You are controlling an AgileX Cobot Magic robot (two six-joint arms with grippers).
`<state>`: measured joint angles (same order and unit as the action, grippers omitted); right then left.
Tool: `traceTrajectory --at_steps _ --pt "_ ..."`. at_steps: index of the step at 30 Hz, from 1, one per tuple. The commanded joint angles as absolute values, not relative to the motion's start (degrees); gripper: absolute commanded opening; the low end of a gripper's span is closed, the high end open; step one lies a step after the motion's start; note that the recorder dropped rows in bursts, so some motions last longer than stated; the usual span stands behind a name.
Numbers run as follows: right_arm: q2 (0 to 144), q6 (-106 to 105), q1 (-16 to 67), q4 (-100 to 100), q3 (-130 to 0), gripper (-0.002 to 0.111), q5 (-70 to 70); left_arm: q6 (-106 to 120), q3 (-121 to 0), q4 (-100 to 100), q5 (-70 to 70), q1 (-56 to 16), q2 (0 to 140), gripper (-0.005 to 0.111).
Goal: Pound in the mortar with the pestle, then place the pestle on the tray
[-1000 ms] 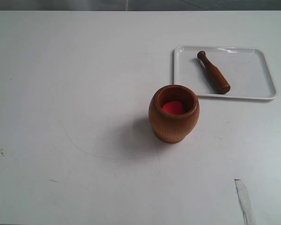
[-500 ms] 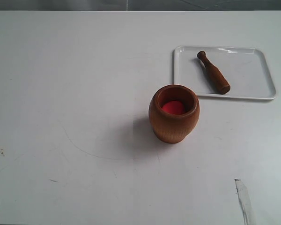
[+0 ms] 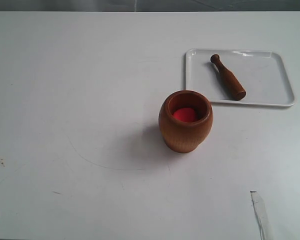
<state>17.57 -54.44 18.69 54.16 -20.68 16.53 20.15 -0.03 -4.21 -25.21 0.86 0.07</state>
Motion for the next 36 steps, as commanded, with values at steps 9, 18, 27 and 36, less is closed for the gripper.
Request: traceTrajectory --at_steps 9,18,27,36 --pt "8.9 -30.9 7.9 35.0 -9.9 0.0 8.0 19.7 0.0 -3.8 -25.0 0.4 0.0 0.0" --pt "6.8 -5.3 7.9 6.3 -4.1 0.0 3.0 19.7 0.0 -3.8 -25.0 0.4 0.0 0.0" --pt "6.8 -3.2 7.9 2.6 0.0 0.0 -4.1 19.7 0.0 -3.8 -25.0 0.4 0.0 0.0" --pt "6.8 -2.9 7.9 3.2 0.0 0.0 0.3 19.7 0.0 -3.8 -25.0 0.4 0.0 0.0"
